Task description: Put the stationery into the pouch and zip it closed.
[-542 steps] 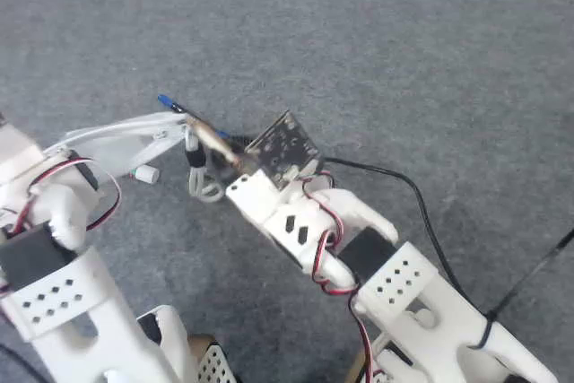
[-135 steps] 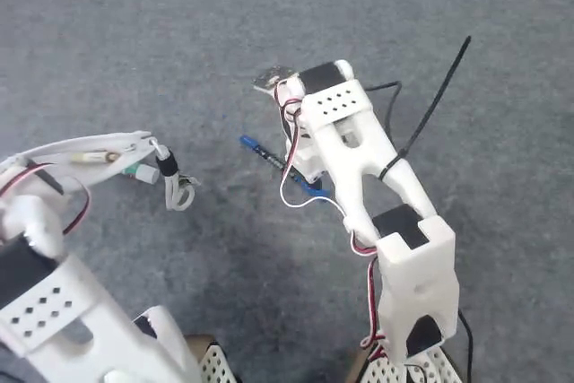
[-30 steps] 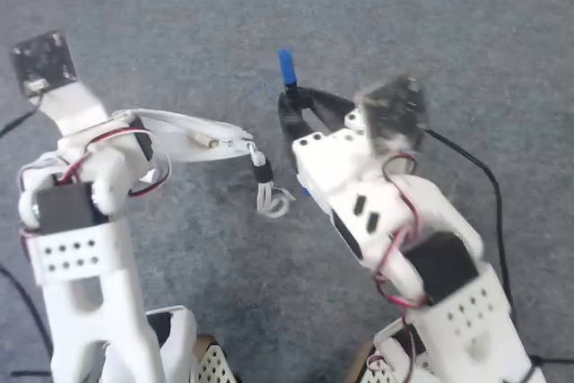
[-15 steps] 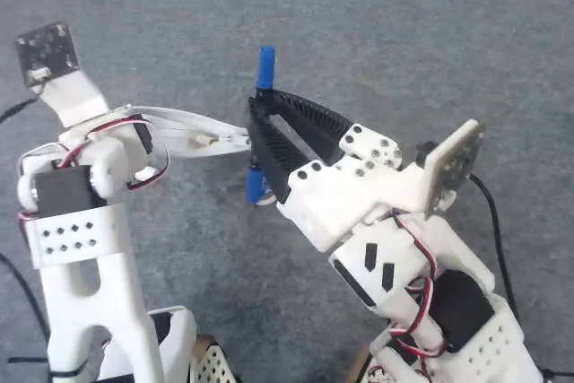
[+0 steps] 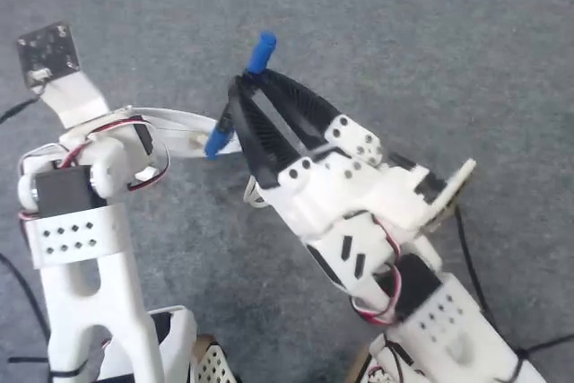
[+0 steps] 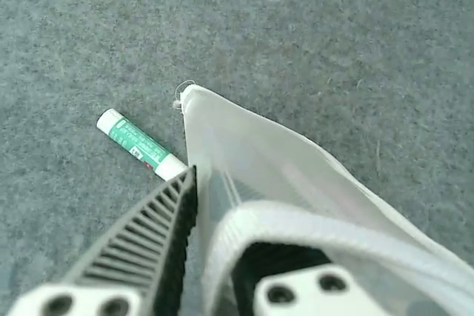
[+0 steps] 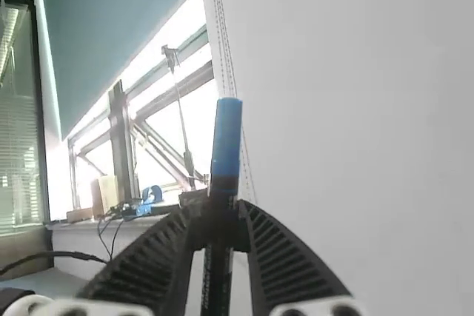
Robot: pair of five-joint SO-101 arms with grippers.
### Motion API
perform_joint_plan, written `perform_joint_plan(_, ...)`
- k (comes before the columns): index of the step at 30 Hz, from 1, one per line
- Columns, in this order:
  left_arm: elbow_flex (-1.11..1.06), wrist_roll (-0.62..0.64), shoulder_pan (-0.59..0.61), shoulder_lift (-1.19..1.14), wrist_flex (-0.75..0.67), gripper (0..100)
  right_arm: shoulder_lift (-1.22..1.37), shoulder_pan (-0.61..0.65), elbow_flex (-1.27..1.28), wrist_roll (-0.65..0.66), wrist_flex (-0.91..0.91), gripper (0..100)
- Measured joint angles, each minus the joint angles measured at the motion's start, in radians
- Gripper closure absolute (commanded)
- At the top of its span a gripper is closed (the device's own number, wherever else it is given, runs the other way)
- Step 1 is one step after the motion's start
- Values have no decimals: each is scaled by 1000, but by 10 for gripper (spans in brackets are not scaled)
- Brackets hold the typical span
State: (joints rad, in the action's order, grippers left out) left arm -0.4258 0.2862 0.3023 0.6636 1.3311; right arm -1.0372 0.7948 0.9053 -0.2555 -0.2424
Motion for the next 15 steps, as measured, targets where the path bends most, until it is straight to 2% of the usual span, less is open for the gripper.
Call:
perform_joint_plan(9,0,0,0,0,0,988,342,-2,0,0,-327,993)
perform_joint_plan(15,0,0,0,0,0,988,571,0,0,89,-514,993)
